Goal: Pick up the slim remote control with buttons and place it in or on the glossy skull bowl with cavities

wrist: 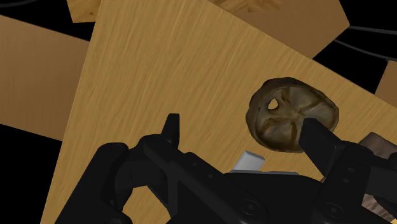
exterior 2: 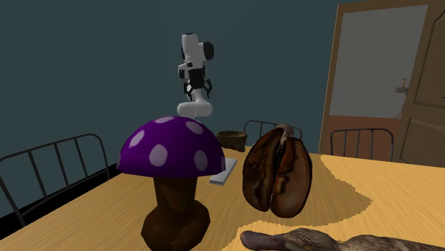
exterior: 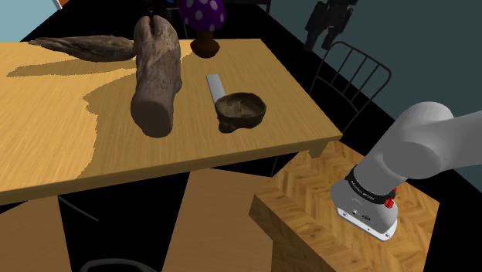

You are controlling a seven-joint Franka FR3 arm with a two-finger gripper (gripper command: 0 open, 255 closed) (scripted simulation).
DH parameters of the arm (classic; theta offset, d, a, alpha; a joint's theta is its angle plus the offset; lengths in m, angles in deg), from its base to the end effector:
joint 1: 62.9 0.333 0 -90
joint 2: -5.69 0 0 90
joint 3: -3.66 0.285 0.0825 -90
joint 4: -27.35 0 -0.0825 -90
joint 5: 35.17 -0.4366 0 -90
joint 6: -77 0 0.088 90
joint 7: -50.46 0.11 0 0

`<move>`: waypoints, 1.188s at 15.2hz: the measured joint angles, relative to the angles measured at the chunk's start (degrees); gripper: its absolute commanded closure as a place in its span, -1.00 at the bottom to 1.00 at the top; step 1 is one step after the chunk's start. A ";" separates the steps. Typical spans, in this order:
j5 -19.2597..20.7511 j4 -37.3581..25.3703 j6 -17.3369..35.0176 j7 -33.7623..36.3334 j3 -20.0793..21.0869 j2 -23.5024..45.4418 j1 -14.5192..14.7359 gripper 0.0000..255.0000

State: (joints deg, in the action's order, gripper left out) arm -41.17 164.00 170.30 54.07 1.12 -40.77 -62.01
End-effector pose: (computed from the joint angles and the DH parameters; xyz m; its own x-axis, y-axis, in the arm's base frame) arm 0.3811 -0.0022 0.5657 0.9954 -0.0850 0.0445 -0.0781 -0.9871 -0.1395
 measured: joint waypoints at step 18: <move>0.25 -10.51 21.42 11.90 7.81 33.05 -0.06 -1.00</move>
State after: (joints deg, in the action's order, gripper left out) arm -40.92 153.49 191.72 65.96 8.93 -7.72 -62.07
